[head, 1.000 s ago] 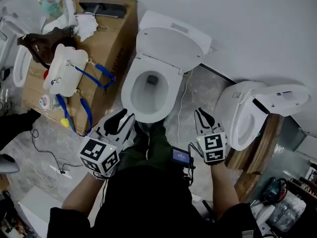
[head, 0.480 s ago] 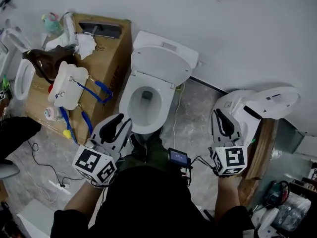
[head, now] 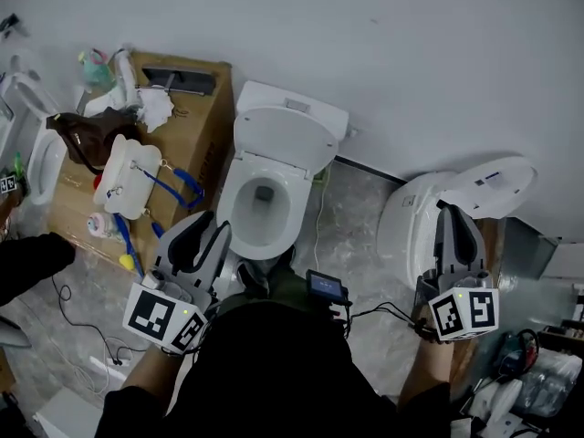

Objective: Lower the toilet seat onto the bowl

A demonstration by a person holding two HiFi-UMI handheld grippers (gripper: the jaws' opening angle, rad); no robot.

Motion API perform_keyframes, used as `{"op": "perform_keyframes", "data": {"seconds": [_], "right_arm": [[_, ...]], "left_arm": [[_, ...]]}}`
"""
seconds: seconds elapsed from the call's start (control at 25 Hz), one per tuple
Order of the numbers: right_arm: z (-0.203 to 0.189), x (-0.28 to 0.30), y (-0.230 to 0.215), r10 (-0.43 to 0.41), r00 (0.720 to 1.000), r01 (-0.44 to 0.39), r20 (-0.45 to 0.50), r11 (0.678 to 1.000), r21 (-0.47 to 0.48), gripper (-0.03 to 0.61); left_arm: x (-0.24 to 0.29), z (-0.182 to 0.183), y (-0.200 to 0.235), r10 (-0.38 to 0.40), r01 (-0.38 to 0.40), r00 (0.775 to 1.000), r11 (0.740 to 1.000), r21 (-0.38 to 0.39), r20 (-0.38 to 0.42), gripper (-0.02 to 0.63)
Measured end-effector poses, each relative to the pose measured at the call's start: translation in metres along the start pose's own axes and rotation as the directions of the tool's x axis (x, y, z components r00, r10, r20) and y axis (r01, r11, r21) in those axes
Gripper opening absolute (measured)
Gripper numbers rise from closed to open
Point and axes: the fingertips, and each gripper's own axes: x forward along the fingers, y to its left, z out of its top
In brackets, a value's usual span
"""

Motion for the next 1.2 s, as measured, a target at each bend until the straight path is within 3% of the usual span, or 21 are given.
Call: {"op": "perform_keyframes", "data": {"seconds": [0.16, 0.32, 0.48, 0.68, 0.92, 1.08, 1.2], "right_arm": [[0.048, -0.028, 0.004, -0.001, 0.992, -0.024, 0.126, 0.979, 0.201, 0.052], [0.082, -0.038, 0.043, 0.060, 0.977, -0.098, 0.205, 0.978, 0.182, 0.052], [0.085, -0.032, 0.090, 0.160, 0.960, -0.197, 0.229, 0.970, 0.146, 0.052], [0.063, -0.015, 0.126, 0.268, 0.940, -0.307, 0.211, 0.934, 0.181, 0.052], [0.047, -0.001, 0.126, 0.330, 0.921, -0.372, 0.207, 0.903, 0.217, 0.052], [0.035, 0.001, 0.119, 0.349, 0.914, -0.398, 0.206, 0.871, 0.288, 0.052], [0.029, -0.002, 0.111, 0.360, 0.911, -0.406, 0.200, 0.864, 0.296, 0.052]], "left_arm": [[-0.015, 0.040, -0.008, -0.017, 0.012, 0.996, 0.999, 0.049, 0.089, 0.120], [-0.019, 0.066, -0.020, -0.062, 0.053, 0.986, 0.997, 0.062, 0.153, 0.120], [-0.016, 0.081, -0.039, -0.091, 0.079, 0.978, 0.994, 0.071, 0.190, 0.120], [-0.005, 0.094, -0.063, -0.105, 0.088, 0.976, 0.991, 0.097, 0.190, 0.120], [0.023, 0.089, -0.090, -0.118, 0.105, 0.980, 0.991, 0.087, 0.159, 0.120], [0.043, 0.069, -0.104, -0.114, 0.111, 0.987, 0.993, 0.038, 0.111, 0.120], [0.053, 0.055, -0.114, -0.115, 0.116, 0.991, 0.993, -0.006, 0.073, 0.120]]}}
